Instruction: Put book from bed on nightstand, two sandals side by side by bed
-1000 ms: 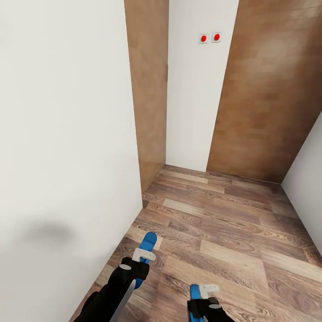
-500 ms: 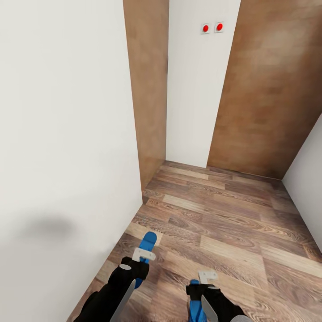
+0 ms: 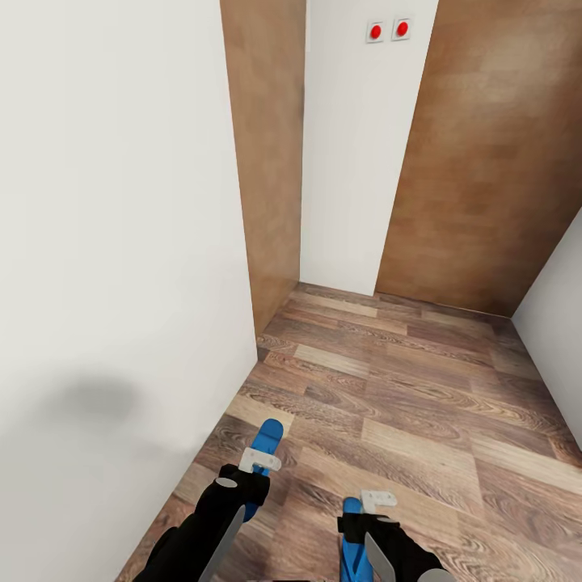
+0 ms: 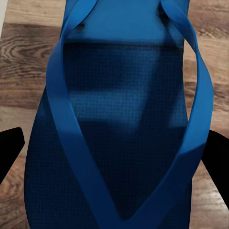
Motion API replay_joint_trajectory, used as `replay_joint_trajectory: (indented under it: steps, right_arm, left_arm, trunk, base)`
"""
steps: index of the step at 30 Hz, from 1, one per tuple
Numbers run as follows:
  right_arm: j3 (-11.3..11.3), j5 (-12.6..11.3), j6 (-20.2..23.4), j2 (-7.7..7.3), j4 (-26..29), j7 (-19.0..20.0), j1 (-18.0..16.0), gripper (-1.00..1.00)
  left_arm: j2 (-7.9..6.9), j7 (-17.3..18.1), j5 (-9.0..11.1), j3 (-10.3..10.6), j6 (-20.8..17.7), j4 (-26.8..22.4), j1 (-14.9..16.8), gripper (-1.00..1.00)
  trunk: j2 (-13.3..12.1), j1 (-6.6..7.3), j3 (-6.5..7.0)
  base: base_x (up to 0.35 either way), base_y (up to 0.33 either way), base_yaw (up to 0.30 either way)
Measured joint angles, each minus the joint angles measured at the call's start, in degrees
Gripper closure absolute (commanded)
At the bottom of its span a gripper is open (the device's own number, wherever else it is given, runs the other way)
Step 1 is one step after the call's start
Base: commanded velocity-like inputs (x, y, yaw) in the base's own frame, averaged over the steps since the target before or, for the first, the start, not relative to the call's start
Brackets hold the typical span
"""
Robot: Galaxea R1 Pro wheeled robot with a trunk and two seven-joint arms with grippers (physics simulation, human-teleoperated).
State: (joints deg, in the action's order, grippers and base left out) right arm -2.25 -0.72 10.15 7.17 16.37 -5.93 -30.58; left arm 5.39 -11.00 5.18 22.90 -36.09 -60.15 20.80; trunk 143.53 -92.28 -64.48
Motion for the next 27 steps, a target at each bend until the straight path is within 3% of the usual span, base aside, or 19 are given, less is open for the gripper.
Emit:
replay_joint_trajectory:
  steps: [7, 10, 15, 20, 27]
  right_arm:
    - [0.0, 0.1, 0.0, -0.26, 0.2, -0.1, -0.1, -1.0]
    - [0.0, 0.1, 0.0, -0.26, 0.3, -0.2, -0.3, -1.0]
    - [0.0, 0.3, 0.3, -0.2, 0.2, -3.7, -2.2, -1.0]
    - [0.1, 0.4, 0.4, -0.09, 0.4, -4.7, -3.8, -1.0]
    - [0.2, 0.3, 0.5, 0.05, 0.0, -5.1, -5.9, -1.0]
  left_arm:
    - [0.0, 0.1, 0.0, 0.0, 0.0, 0.0, 0.0, 1.0]
    - [0.0, 0.1, 0.0, 0.0, 0.0, 0.0, 0.0, 1.0]
    - [-0.01, 0.1, 0.0, 0.0, -0.1, -0.1, 0.0, 1.0]
    - [0.0, 0.1, 0.0, 0.0, 0.0, 0.0, 0.0, 1.0]
    - [0.0, 0.2, 0.0, 0.0, 0.0, 0.0, 0.0, 1.0]
  trunk:
    - [0.1, -0.18, -1.55]
    - [0.1, -0.18, -1.55]
    - [0.1, -0.18, -1.55]
    - [0.1, -0.18, -1.55]
    - [0.2, -0.36, -3.1]
  base:
    - [0.0, 0.0, 0.0]
    - [0.0, 0.0, 0.0]
    - [0.0, 0.0, 0.0]
    - [0.0, 0.0, 0.0]
    - [0.0, 0.0, 0.0]
